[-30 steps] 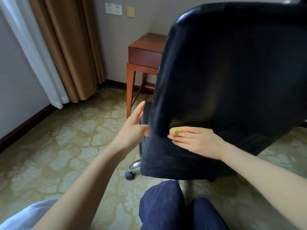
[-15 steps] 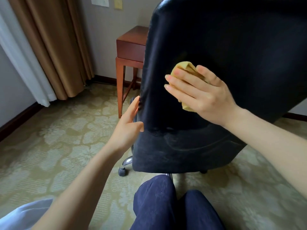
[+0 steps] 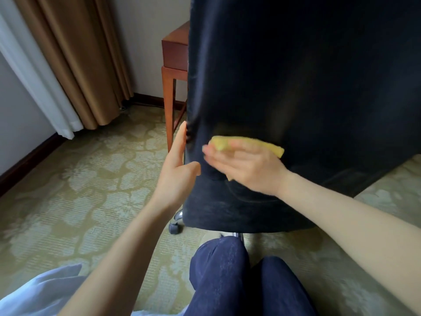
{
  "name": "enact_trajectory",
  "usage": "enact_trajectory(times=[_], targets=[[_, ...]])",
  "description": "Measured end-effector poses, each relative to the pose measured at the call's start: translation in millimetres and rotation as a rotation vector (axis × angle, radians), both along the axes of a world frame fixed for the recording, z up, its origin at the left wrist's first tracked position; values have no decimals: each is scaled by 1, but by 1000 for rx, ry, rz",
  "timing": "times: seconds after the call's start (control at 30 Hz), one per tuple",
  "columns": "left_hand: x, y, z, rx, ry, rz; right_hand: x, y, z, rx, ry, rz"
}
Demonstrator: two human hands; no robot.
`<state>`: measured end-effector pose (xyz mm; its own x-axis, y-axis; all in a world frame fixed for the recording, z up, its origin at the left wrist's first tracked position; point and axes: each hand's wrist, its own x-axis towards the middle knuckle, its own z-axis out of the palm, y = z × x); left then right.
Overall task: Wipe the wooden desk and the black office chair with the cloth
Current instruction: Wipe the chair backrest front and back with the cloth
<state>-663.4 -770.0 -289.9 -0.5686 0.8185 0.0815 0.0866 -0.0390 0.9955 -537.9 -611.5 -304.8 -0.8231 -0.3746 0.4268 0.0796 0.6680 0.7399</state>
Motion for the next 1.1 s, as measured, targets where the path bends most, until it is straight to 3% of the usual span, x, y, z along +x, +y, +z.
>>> enact_trajectory(times=[0.1, 0.23, 0.33, 0.43, 0.53, 0.63, 0.73, 0.93, 1.1], targets=[[-1, -3, 2, -12, -3, 27, 19, 13, -39, 121, -303, -67], [-2, -11, 1, -59, 5, 59, 39, 13, -58, 27, -569, -164], [7, -16, -6, -100, -21, 136, 56, 10, -59, -119, -644, -214], [28, -17, -23, -139, -130, 233, 76, 3, -49, -314, -565, -194], [54, -22, -40, -245, -290, 155, 93, -15, -32, -518, -405, -125], [74, -22, -48, -324, -453, -65, 100, -37, -20, -506, -335, -98], [86, -18, -45, -263, -589, -231, 108, -56, -16, -441, -339, -7], [88, -19, -22, -210, -415, -476, 123, -71, -10, -306, -310, 59], [94, -16, -6, -202, -295, -442, 129, -69, -10, -315, -208, 56]])
